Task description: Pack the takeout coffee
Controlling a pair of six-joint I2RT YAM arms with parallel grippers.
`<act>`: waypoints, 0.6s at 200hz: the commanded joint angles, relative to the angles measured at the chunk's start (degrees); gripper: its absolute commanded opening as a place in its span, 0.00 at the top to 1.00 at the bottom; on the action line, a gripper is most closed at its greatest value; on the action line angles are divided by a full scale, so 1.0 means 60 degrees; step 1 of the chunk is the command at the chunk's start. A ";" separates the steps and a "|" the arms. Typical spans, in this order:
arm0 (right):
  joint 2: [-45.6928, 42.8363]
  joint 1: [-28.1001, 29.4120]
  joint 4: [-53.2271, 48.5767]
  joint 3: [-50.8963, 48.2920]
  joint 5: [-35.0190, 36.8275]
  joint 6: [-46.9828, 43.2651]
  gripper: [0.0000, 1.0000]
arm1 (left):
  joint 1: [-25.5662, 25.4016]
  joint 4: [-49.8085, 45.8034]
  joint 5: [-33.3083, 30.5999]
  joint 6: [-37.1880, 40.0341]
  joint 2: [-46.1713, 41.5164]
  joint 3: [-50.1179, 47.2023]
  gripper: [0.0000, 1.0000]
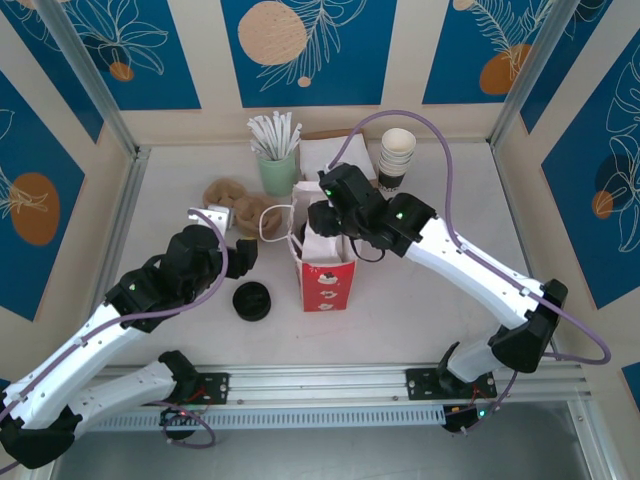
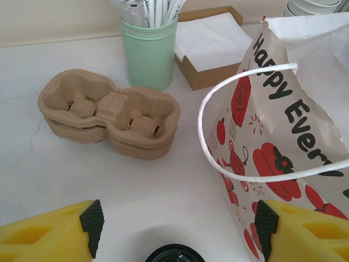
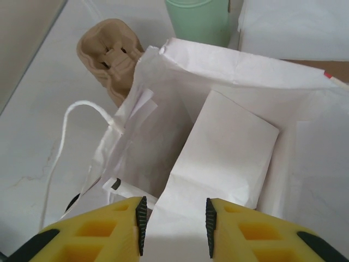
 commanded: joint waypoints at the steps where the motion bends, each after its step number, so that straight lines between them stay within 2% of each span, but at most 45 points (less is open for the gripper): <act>1: -0.0542 -0.0213 0.0265 0.0433 -0.0520 -0.0263 0.63 | -0.0064 0.0272 -0.0257 0.0010 -0.0022 0.0164 0.23; 43: -0.1308 -0.0739 0.0398 0.0450 -0.0786 -0.0617 0.61 | -0.0047 0.0540 -0.0797 0.0458 0.0110 0.0291 0.18; 69: -0.1946 -0.1309 0.0402 0.0146 -0.0539 -0.0878 0.61 | 0.0022 0.1213 -0.1403 0.1028 0.0179 0.0083 0.12; 89: -0.2553 -0.2077 0.0570 -0.0509 -0.0552 -0.1010 0.57 | 0.0226 0.1769 -0.1802 0.1285 0.0258 -0.0253 0.01; 120: -0.3577 -0.3719 0.0706 -0.1985 -0.1145 -0.1033 0.45 | 0.0918 0.3054 -0.2562 0.1754 0.0164 -0.1353 0.01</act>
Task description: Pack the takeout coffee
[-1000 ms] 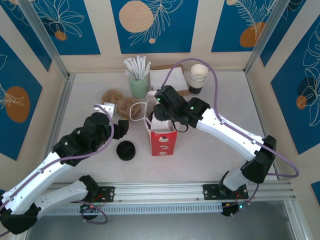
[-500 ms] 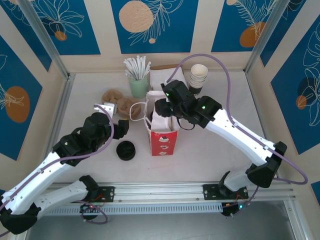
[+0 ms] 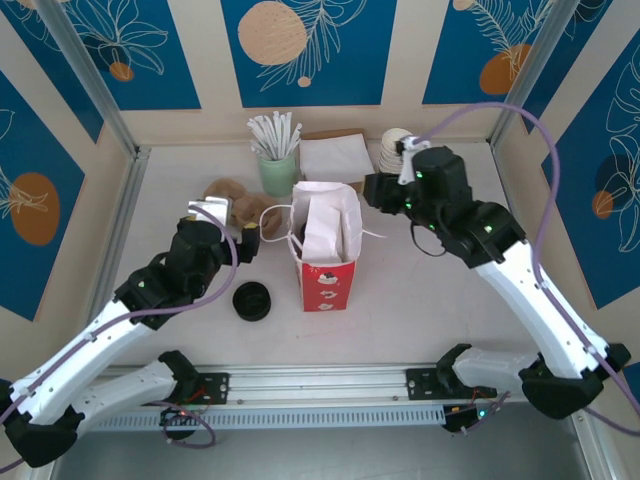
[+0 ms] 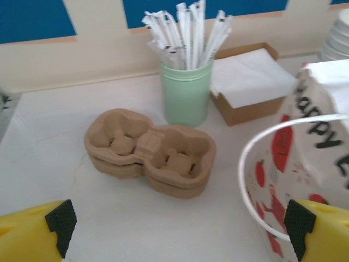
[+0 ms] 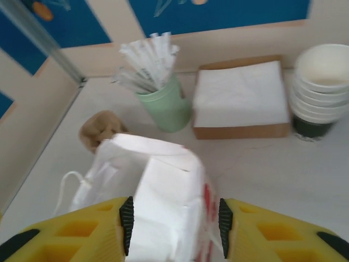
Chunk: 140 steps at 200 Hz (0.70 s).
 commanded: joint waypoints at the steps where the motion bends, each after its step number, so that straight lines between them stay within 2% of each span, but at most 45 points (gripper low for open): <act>1: -0.0628 -0.0992 0.0163 -0.1105 -0.0406 -0.0199 0.44 | 0.0578 0.1352 -0.0948 0.0643 -0.0078 -0.0820 0.01; 28: -0.1459 -0.2189 0.1697 -0.3589 -0.0250 -0.0438 0.24 | 0.1712 0.2960 -0.0869 0.0812 -0.0502 -0.2433 0.01; 49: -0.1729 -0.2965 0.3083 -0.5495 0.0132 -0.0660 0.14 | 0.2576 0.4569 -0.0898 0.1284 -0.0747 -0.3866 0.01; 66: -0.1843 -0.3407 0.4355 -0.6807 0.0577 -0.1030 0.09 | 0.3391 0.5667 -0.0569 0.1452 -0.0713 -0.4789 0.01; 74: -0.1889 -0.3574 0.5130 -0.7461 0.0725 -0.1239 0.00 | 0.3782 0.6198 -0.0227 0.1439 -0.0607 -0.5140 0.01; 86: -0.1884 -0.3782 0.6432 -0.8362 0.0659 -0.1706 0.01 | 0.4301 0.6717 0.0186 0.1266 -0.0297 -0.5523 0.01; 111: -0.1279 -0.4313 0.8874 -0.9673 0.0492 -0.2130 0.01 | 0.5062 0.7620 0.0087 0.0925 0.0911 -0.5855 0.01; 140: 0.0132 -0.4987 1.1605 -1.0607 -0.0590 -0.2236 0.01 | 0.5689 0.9870 0.0618 0.1307 0.2850 -0.6248 0.01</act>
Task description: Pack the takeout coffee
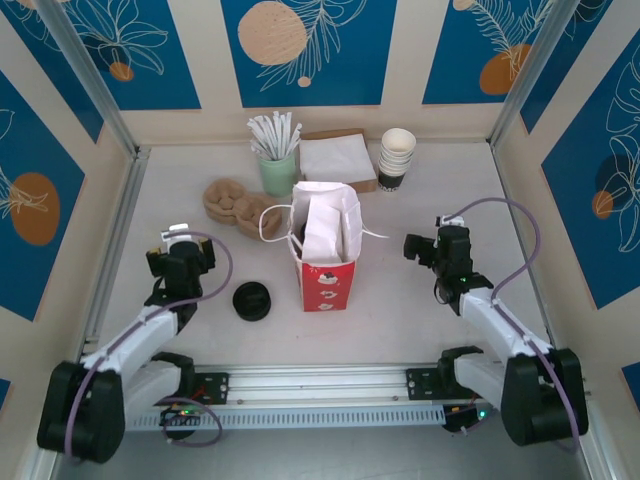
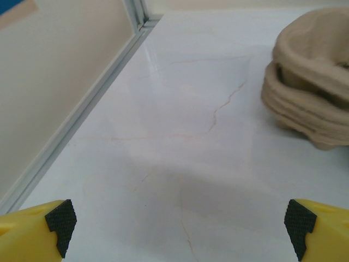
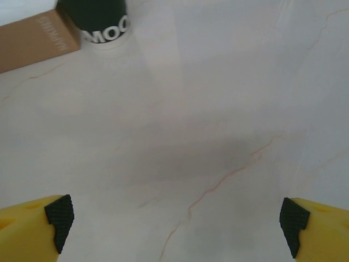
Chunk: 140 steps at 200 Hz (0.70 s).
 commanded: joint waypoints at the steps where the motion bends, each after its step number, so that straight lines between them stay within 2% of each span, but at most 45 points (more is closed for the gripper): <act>1: 0.0881 -0.0396 0.3572 -0.0542 -0.0727 -0.0440 0.01 | 0.0463 0.2557 0.0526 0.0166 0.1229 -0.0349 0.01; 8: 0.1253 -0.0446 0.4314 -0.0730 -0.0752 -0.0527 0.01 | 0.0543 0.2261 0.0718 0.0145 0.1465 -0.0075 0.01; 14: 0.1617 -0.0517 0.4993 -0.0885 -0.0832 -0.0607 0.01 | 0.0591 0.2606 0.1067 0.0400 0.1708 -0.0019 0.01; 25: 0.1871 -0.0598 0.5104 -0.0737 -0.1023 -0.0765 0.01 | 0.0627 0.3659 0.1453 0.0628 0.2113 -0.0146 0.01; 42: 0.2398 -0.0613 0.6356 -0.0791 -0.1473 -0.1459 0.01 | 0.0720 0.4569 0.1859 0.0966 0.2762 -0.0043 0.01; 65: 0.3141 -0.0958 0.6298 -0.0385 -0.2281 -0.1292 0.01 | 0.0899 0.5964 0.2214 0.1073 0.3945 -0.0047 0.01; 76: 0.3544 -0.1000 0.6926 -0.0530 -0.2396 -0.1314 0.01 | 0.0908 0.5367 0.2796 0.1227 0.3877 0.0128 0.01; 86: 0.3985 -0.0978 0.7675 -0.0727 -0.2565 -0.1408 0.01 | 0.0925 0.6324 0.3226 0.1387 0.4183 -0.0161 0.01; 96: 0.4413 -0.0907 0.8308 -0.0830 -0.2634 -0.1530 0.01 | 0.0959 0.6753 0.3038 0.1280 0.4626 -0.0221 0.01; 102: 0.4411 -0.0803 0.8181 -0.0750 -0.2533 -0.1627 0.01 | 0.0994 0.6709 0.3177 0.1303 0.4789 -0.0096 0.01; 112: 0.4335 -0.0709 0.7017 -0.0271 -0.2521 -0.1737 0.01 | 0.0974 0.5968 0.3613 0.1485 0.4742 0.0252 0.01; 140: 0.4382 -0.1000 0.6808 -0.0109 -0.2941 -0.1527 0.01 | 0.0966 0.5599 0.3604 0.1525 0.4799 0.0458 0.01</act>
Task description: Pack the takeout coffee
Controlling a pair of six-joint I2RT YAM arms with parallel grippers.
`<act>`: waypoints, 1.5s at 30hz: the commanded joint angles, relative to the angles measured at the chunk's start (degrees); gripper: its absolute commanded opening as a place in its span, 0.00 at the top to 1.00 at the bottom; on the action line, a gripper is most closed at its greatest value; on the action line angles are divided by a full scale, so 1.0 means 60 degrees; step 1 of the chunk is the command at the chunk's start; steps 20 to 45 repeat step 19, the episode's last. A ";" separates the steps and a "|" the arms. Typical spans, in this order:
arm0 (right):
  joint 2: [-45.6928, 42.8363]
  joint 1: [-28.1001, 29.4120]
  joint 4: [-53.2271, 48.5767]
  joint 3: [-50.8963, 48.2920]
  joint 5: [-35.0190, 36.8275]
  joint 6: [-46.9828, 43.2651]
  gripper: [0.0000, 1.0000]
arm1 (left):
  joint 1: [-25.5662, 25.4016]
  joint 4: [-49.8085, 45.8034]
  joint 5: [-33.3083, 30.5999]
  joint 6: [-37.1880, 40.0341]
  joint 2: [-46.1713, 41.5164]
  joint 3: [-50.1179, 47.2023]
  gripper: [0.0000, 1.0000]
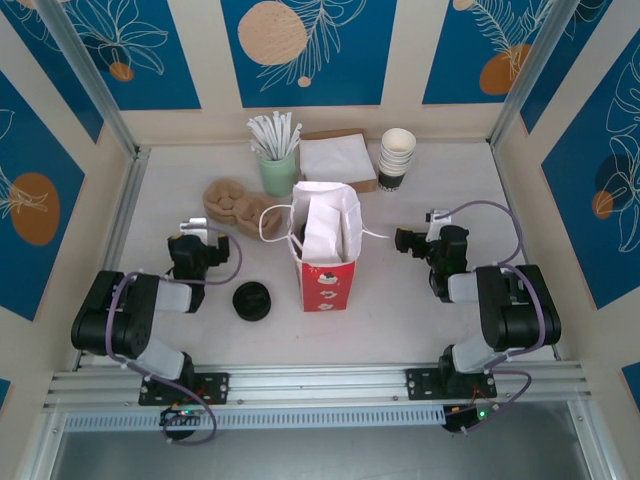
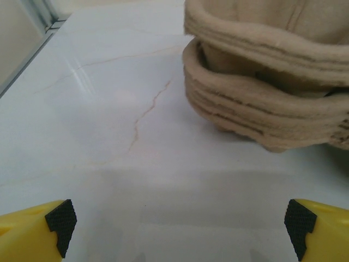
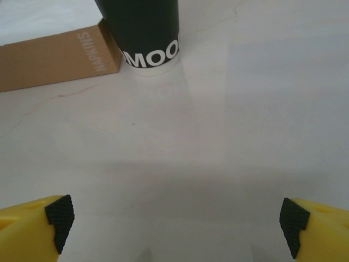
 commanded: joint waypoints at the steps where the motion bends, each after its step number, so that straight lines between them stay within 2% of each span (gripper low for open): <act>1: -0.0016 -0.0126 0.0240 0.0336 -0.0367 -0.0239 0.01 | 0.0136 0.0218 0.0486 0.0234 0.0004 0.0301 0.01; 45: -0.0011 -0.0147 0.0262 0.0330 -0.0408 -0.0234 0.01 | 0.0143 0.0247 0.0524 0.0229 0.0010 0.0304 0.01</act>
